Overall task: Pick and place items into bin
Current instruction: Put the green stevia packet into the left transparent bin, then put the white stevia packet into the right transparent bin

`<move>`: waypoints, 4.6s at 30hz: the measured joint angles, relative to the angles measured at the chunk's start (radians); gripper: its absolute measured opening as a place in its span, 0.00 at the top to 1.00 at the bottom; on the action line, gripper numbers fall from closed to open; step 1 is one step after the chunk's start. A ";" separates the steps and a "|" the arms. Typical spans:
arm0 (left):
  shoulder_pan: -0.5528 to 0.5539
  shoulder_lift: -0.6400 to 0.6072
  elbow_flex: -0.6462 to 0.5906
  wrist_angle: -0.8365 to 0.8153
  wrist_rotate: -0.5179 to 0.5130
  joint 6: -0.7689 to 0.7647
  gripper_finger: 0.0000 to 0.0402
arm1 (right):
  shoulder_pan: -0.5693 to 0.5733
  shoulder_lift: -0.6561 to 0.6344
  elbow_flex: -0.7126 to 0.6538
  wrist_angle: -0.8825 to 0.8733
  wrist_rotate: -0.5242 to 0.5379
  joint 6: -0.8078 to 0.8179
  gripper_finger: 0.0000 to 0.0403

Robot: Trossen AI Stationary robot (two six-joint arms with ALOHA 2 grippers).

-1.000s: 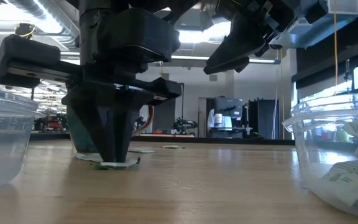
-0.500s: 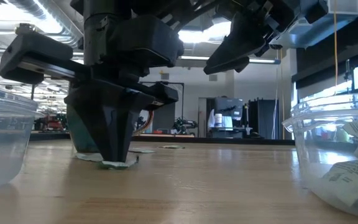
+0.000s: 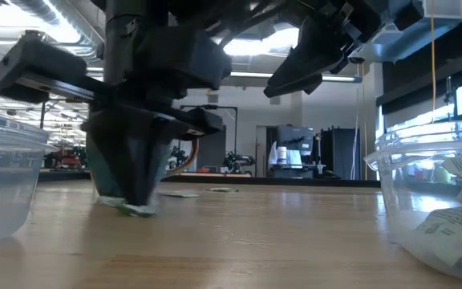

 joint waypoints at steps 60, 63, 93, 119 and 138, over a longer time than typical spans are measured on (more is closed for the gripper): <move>-0.343 -0.133 -0.021 -0.037 -0.097 -0.697 0.89 | 0.054 0.000 0.000 -0.065 0.000 0.031 0.69; -0.328 -0.133 -0.021 -0.042 -0.036 -0.720 0.85 | 0.054 0.000 0.000 -0.065 0.000 0.038 0.69; -0.370 -0.945 -0.624 0.584 -0.448 -0.430 0.85 | 0.054 0.295 0.016 0.553 -0.001 -0.193 0.69; -0.370 -1.030 -0.778 0.816 -0.463 -0.317 0.85 | 0.053 0.712 0.524 0.053 0.034 -0.193 0.69; -0.370 -1.029 -0.778 0.815 -0.462 -0.318 0.85 | 0.053 0.709 0.525 -0.058 0.034 -0.134 0.99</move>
